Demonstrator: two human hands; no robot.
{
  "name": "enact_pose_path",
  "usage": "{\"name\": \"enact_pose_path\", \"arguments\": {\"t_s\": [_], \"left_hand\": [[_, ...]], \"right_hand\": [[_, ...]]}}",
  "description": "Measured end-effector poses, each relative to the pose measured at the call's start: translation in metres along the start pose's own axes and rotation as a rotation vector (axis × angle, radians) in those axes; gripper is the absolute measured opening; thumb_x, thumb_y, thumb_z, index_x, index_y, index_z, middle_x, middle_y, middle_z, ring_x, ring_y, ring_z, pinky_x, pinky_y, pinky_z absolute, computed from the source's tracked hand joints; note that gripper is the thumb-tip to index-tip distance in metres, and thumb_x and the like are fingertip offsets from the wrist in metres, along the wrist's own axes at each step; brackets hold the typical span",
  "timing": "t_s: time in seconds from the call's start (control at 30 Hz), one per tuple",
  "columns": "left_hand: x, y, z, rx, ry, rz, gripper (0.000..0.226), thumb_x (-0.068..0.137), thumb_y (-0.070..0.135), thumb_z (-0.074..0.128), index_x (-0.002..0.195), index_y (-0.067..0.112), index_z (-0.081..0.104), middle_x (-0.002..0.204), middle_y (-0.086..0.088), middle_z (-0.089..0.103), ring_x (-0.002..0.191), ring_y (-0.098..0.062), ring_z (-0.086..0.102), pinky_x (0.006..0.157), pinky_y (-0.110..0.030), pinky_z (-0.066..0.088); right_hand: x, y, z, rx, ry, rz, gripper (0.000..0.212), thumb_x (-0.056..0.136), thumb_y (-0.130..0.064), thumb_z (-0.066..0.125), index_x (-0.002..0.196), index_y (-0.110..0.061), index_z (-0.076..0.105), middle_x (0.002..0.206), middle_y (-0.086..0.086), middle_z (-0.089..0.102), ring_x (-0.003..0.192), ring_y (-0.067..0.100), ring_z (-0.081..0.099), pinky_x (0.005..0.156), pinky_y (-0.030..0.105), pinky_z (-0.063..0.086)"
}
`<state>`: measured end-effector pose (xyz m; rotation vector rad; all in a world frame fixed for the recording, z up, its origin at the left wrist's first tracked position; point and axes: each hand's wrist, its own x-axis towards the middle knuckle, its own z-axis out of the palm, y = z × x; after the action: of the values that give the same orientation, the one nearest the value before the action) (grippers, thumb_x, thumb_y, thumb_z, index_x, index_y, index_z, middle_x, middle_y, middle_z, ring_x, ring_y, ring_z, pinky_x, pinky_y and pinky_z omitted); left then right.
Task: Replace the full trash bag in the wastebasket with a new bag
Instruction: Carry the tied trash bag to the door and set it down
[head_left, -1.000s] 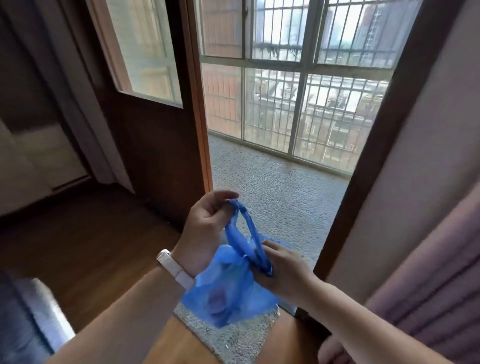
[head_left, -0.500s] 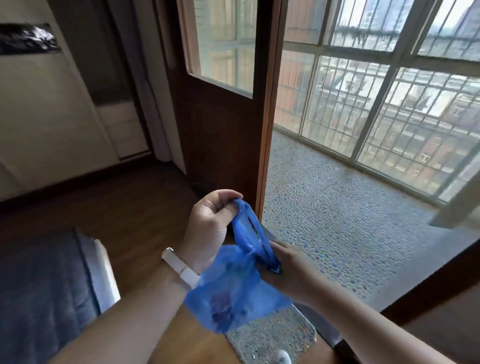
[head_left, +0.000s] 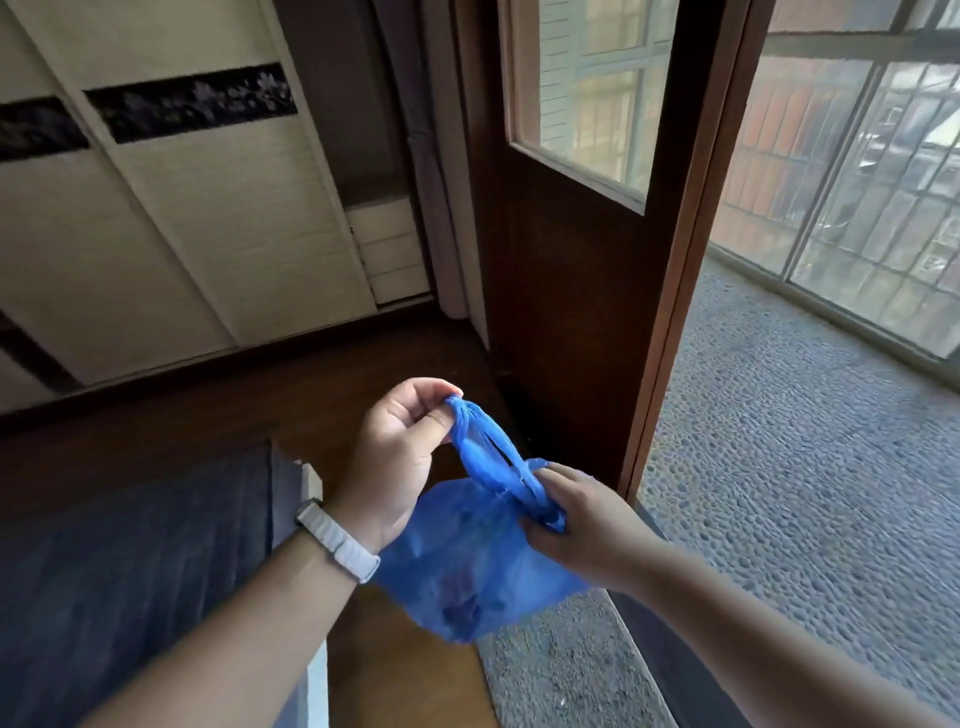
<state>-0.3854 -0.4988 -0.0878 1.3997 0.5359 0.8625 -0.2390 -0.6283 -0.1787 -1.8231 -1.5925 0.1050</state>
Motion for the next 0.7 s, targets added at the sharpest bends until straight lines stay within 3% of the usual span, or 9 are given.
{"name": "enact_pose_path", "arguments": {"t_s": [0.17, 0.37, 0.5, 0.7], "left_hand": [[0.035, 0.001, -0.011, 0.047, 0.130, 0.033, 0.022, 0.092, -0.003, 0.051, 0.086, 0.014, 0.063, 0.074, 0.006, 0.067, 0.075, -0.009, 0.061, 0.070, -0.020, 0.052], [0.086, -0.004, -0.058, 0.063, 0.253, 0.072, 0.025, 0.092, -0.005, 0.051, 0.084, 0.017, 0.064, 0.076, 0.003, 0.065, 0.075, -0.013, 0.059, 0.070, -0.022, 0.051], [0.128, -0.021, -0.107, 0.046, 0.290, 0.054, 0.027, 0.092, -0.004, 0.052, 0.084, 0.019, 0.065, 0.077, 0.003, 0.066, 0.077, -0.013, 0.060, 0.069, -0.023, 0.051], [0.210, -0.033, -0.192, -0.028, 0.269, 0.035, 0.024, 0.092, -0.005, 0.050, 0.085, 0.014, 0.063, 0.073, 0.007, 0.066, 0.072, -0.007, 0.062, 0.064, -0.018, 0.051]], "right_hand": [[0.061, 0.019, 0.009, 0.022, -0.032, -0.113, 0.029, 0.074, -0.031, 0.065, 0.073, -0.028, 0.036, 0.077, -0.014, 0.040, 0.065, 0.006, 0.037, 0.059, 0.020, 0.027], [0.134, 0.016, 0.042, 0.033, -0.089, -0.218, 0.026, 0.072, -0.029, 0.065, 0.079, -0.028, 0.040, 0.079, -0.014, 0.045, 0.067, 0.019, 0.053, 0.058, 0.021, 0.035], [0.183, 0.017, 0.081, -0.020, -0.163, -0.227, 0.023, 0.074, -0.037, 0.057, 0.073, -0.018, 0.044, 0.078, -0.001, 0.055, 0.067, 0.026, 0.055, 0.058, 0.032, 0.046], [0.279, 0.010, 0.135, -0.090, -0.160, -0.167, 0.027, 0.073, -0.033, 0.063, 0.071, -0.021, 0.038, 0.075, -0.007, 0.048, 0.065, 0.023, 0.051, 0.055, 0.034, 0.045]]}}
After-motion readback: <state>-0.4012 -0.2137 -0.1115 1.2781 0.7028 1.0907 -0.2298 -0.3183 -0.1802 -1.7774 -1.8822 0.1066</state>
